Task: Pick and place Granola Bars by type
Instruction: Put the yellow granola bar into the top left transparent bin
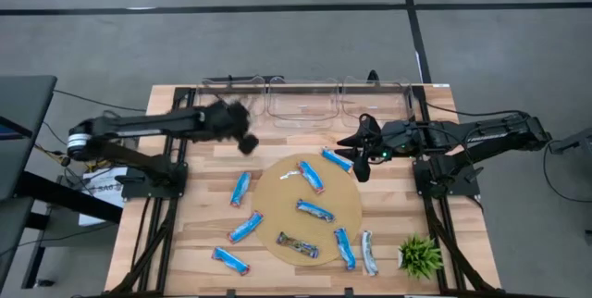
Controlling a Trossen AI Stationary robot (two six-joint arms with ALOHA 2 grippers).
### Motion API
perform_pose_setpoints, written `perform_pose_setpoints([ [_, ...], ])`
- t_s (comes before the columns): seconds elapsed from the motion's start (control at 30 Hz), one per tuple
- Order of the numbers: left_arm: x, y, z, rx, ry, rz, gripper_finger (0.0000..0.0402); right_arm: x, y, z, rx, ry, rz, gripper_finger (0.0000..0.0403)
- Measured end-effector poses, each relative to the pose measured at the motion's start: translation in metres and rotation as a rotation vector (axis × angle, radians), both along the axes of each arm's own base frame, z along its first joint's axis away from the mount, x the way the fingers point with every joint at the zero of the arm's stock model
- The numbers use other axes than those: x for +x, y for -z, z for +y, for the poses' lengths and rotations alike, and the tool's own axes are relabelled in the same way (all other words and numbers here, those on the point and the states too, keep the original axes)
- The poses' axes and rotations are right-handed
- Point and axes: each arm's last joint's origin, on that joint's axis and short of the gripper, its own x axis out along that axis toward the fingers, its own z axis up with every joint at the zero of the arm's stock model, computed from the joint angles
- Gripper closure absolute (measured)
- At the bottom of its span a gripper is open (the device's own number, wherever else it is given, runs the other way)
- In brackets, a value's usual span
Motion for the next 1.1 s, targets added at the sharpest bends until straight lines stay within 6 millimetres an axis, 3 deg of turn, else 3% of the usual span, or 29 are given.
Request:
perform_pose_setpoints([
  [0.13, -0.016, -0.031, 0.024, 0.151, -0.099, -0.011, 0.0368, 0.0, 0.0, 0.0, -0.002, -0.001, 0.0, 0.0275],
  [0.27, -0.029, -0.037, 0.052, 0.144, -0.138, 0.014, 0.0374, 0.0, 0.0, 0.0, -0.002, 0.0, 0.0, 0.0275],
  [0.43, -0.037, -0.023, 0.081, 0.041, -0.165, 0.078, 0.0371, 0.0, 0.0, 0.0, -0.001, 0.0, 0.001, 0.0275],
  [0.67, -0.029, 0.009, 0.11, -0.101, -0.162, 0.17, 0.0357, 0.0, 0.0, 0.0, -0.001, 0.0, 0.001, 0.0275],
  [0.87, -0.019, 0.027, 0.118, -0.153, -0.114, 0.23, 0.0319, 0.0, 0.0, 0.0, -0.001, 0.0, 0.002, 0.0275],
  [1.1, -0.019, 0.026, 0.118, -0.161, -0.101, 0.216, 0.0252, 0.0, 0.0, 0.001, 0.079, 0.009, -0.006, 0.0275],
])
